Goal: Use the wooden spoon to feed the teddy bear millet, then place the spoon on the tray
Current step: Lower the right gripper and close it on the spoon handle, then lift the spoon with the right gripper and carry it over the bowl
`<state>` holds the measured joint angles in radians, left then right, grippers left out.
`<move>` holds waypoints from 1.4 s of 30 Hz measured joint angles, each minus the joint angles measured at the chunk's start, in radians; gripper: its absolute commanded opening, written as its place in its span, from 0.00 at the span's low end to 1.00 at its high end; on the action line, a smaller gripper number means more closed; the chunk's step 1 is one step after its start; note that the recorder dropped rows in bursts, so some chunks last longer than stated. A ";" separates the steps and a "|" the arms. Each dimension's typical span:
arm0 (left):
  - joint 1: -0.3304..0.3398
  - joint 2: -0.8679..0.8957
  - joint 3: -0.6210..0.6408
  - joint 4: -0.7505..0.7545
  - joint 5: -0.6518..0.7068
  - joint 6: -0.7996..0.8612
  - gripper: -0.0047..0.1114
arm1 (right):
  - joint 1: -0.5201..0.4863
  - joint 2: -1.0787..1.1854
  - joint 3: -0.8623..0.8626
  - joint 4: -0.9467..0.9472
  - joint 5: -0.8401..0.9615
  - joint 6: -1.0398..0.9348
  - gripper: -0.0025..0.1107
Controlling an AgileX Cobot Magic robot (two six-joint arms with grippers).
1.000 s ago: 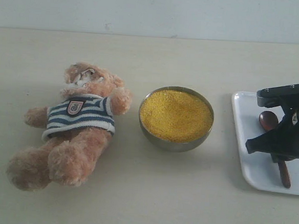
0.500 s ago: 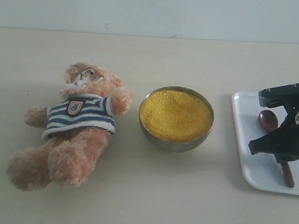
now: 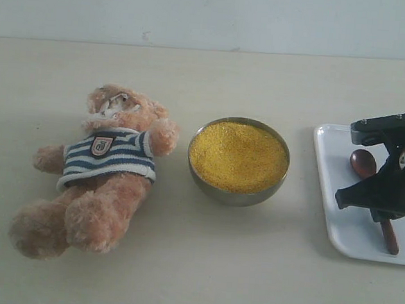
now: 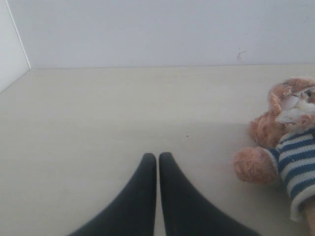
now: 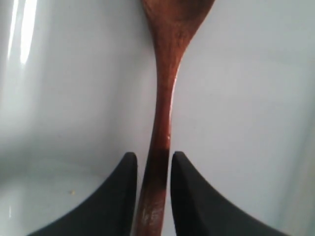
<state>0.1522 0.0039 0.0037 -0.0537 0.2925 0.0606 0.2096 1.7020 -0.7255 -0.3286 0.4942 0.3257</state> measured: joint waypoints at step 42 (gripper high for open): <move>0.000 0.000 0.000 0.000 0.000 0.000 0.07 | 0.000 0.040 -0.004 -0.019 -0.001 0.034 0.02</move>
<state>0.1522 0.0039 0.0037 -0.0537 0.2925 0.0606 0.2096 1.7425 -0.7296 -0.3479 0.4932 0.3599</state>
